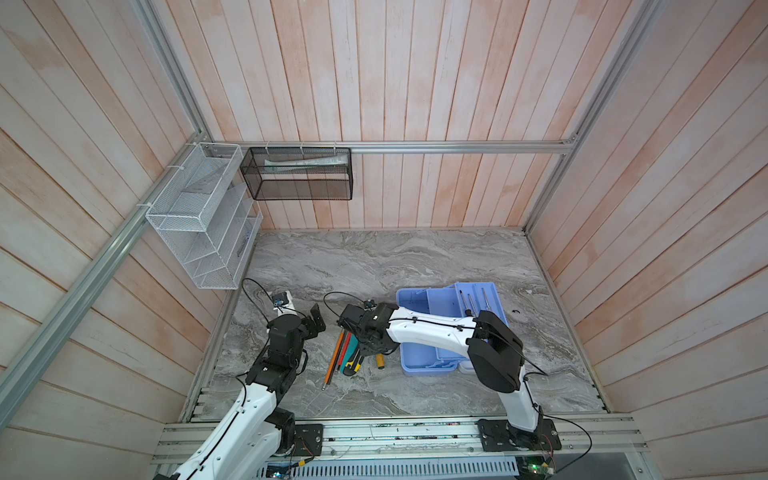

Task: Pack the tool kit
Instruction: 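Carry the screwdriver with the right gripper over the blue box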

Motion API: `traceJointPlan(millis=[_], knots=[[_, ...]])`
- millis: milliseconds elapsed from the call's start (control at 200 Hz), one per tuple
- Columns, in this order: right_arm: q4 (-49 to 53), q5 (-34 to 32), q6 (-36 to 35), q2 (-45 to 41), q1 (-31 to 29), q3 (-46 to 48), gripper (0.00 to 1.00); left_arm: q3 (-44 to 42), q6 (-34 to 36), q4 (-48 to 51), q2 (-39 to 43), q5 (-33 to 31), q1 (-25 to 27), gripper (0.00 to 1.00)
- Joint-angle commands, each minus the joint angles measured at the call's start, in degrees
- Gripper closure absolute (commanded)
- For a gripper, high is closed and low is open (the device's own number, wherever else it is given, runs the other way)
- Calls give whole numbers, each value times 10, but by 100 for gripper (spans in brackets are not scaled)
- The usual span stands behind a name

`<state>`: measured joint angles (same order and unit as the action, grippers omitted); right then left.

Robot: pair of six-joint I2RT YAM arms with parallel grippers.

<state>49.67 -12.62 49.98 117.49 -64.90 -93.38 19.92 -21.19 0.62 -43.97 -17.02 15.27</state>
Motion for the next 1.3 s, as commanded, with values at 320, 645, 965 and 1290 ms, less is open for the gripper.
traceJointPlan(millis=[320,645,965,1290], knots=[[8,-19,-146,-145,61,62,100,-3,-4,-3,1,-11,-3,0],[47,-56,-183,-283,157,126,100,0,-4,-3,-8,-11,-3,0],[123,-122,-210,-377,291,177,100,9,-4,-3,-29,-11,-3,0],[103,-166,-262,-403,391,254,100,11,-4,-3,-34,-11,-3,0]])
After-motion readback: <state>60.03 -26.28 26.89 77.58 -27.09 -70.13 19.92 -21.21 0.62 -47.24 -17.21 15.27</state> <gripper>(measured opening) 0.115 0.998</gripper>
